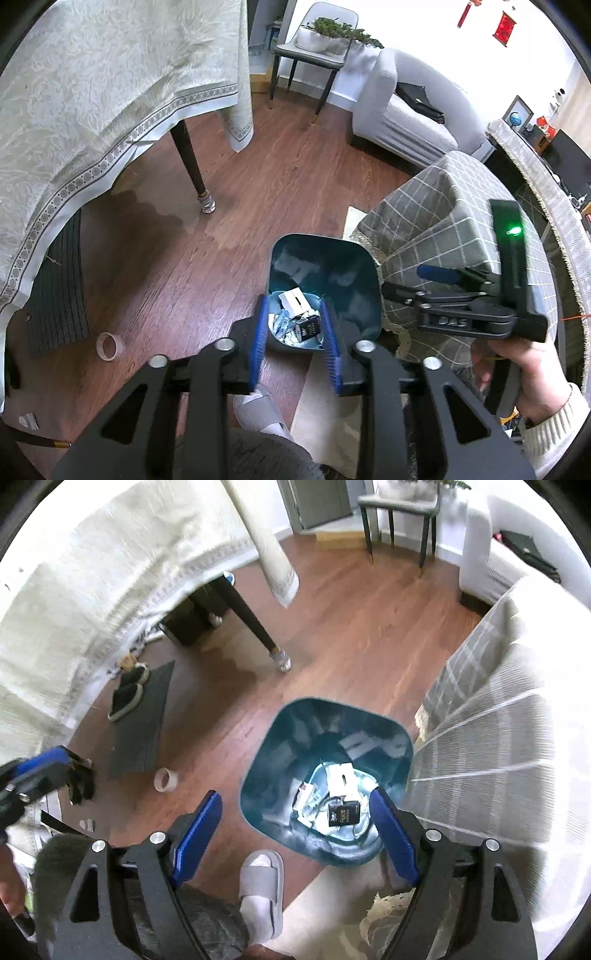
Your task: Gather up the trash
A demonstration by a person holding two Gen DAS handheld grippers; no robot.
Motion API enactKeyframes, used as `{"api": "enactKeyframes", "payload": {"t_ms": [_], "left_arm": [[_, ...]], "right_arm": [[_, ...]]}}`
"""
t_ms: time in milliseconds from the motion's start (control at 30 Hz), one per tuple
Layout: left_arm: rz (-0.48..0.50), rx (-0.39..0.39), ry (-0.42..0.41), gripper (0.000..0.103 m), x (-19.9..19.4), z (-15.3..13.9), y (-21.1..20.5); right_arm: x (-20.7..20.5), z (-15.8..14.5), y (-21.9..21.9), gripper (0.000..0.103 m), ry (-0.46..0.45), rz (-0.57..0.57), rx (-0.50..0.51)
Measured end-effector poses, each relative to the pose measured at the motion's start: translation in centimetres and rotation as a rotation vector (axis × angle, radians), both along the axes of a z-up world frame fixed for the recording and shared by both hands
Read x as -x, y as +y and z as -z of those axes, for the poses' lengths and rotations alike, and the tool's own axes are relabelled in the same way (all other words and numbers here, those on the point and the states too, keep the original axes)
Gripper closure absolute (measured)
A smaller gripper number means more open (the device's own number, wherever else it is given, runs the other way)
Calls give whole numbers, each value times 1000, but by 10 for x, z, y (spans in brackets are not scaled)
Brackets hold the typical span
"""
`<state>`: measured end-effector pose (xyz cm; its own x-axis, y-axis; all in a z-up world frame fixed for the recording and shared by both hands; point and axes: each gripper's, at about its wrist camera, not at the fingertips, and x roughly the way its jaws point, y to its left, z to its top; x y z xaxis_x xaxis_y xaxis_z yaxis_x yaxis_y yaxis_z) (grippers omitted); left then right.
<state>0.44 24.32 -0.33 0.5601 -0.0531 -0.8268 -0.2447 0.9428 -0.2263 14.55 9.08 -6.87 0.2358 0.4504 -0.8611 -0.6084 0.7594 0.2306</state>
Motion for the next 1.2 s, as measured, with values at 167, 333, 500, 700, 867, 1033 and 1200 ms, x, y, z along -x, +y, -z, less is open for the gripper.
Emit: {"api": "enactKeyframes", "payload": {"t_ms": [167,333,500,700,867,1033,1200], "left_arm": [[8,-6,-46,48,7,-15,-14],[47,-70,-134,29,12,-32,-42],[80,-148,-230,15,16,-44,-78],[171,-229,-319,7,19,-49,-118],[225,-255,-349,7,26,-39,-146],[198,-223,-386,7,28,-36,-152],[199,-241,-404,7,28,-39,-164]], "right_arm": [[22,-49,-29,20,-112,-1,-44],[39,-86,-70,16,-220,70,-79],[55,-116,-135,11,-345,201,-131],[76,-126,-196,5,-442,299,-157],[98,-114,-247,4,-502,370,-159],[122,-105,-281,4,-587,391,-134],[136,-113,-313,4,-647,427,-182]]}}
